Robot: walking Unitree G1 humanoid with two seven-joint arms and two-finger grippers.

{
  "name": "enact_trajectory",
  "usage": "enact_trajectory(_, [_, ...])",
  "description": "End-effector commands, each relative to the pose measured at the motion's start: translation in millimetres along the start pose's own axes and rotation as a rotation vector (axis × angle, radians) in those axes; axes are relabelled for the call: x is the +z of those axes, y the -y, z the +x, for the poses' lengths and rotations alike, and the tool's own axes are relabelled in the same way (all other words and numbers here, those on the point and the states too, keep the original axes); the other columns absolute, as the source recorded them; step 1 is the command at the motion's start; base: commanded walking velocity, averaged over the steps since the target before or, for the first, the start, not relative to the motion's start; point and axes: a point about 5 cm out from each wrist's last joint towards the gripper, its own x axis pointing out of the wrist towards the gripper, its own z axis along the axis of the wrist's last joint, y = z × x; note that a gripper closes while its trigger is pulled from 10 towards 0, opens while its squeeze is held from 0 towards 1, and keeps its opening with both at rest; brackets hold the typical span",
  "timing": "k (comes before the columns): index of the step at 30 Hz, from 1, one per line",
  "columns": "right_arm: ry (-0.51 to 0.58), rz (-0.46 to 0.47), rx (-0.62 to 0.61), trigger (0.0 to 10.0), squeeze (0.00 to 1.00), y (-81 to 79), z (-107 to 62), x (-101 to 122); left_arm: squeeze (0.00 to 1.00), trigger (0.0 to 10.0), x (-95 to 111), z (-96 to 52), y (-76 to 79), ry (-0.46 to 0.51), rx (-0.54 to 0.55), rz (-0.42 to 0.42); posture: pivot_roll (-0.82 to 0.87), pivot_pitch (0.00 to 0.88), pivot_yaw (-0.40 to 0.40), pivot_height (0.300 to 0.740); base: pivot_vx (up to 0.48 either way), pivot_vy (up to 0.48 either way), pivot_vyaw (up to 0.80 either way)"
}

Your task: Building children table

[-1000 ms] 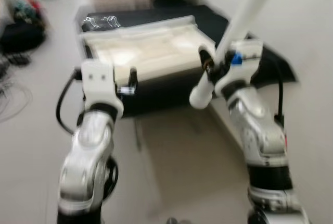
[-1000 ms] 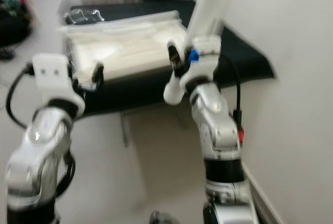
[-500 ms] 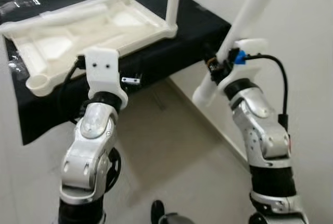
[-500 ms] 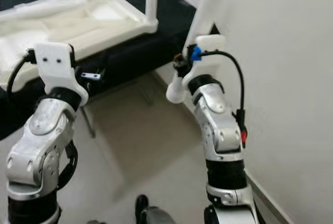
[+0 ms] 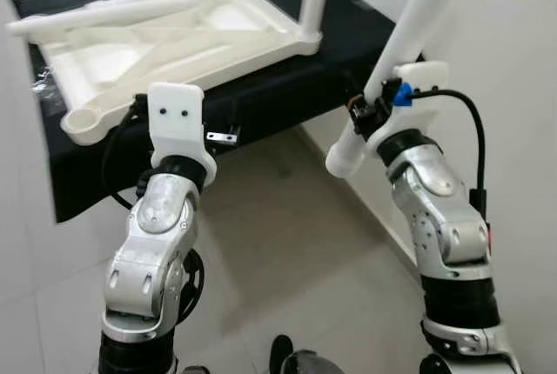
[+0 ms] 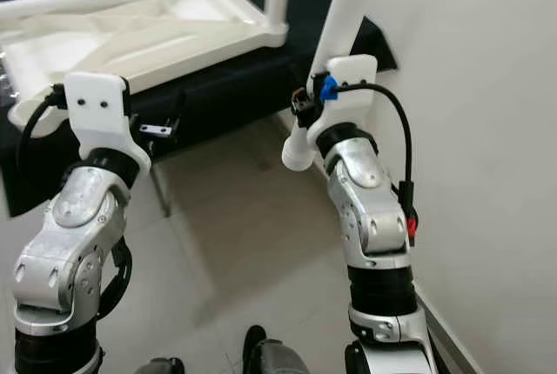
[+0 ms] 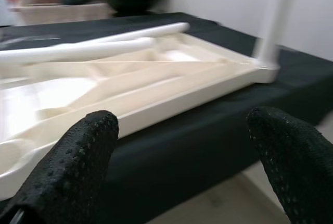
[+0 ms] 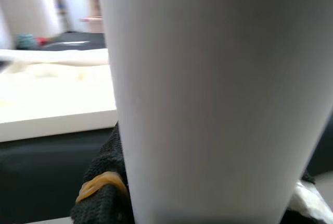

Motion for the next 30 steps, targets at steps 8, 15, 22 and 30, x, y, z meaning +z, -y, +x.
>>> enact_trajectory(8, [0.022,-0.027,0.017,10.0,0.0,-2.6,-1.8,4.5,0.0,10.0,-1.6,-2.8,-0.7,-0.005,0.012,0.018,-0.03,0.212,-0.106,0.74,0.0,0.0,0.8])
enact_trajectory(15, [0.027,-0.02,0.047,10.0,0.0,-9.1,-0.2,4.9,0.0,10.0,1.5,-2.1,1.4,0.007,0.012,0.036,-0.02,0.191,-0.108,0.74,0.0,0.0,0.8])
enact_trajectory(22, [0.018,-0.036,0.08,10.0,0.0,-14.8,-1.8,1.1,0.0,10.0,2.0,-2.7,2.1,0.02,0.009,0.042,-0.02,0.178,-0.105,0.74,0.0,0.0,0.8])
enact_trajectory(30, [0.022,-0.041,0.095,10.0,0.0,-16.4,-1.4,1.2,0.0,10.0,5.8,0.0,0.6,0.046,0.014,0.046,-0.02,0.162,-0.104,0.74,0.141,0.0,0.8])
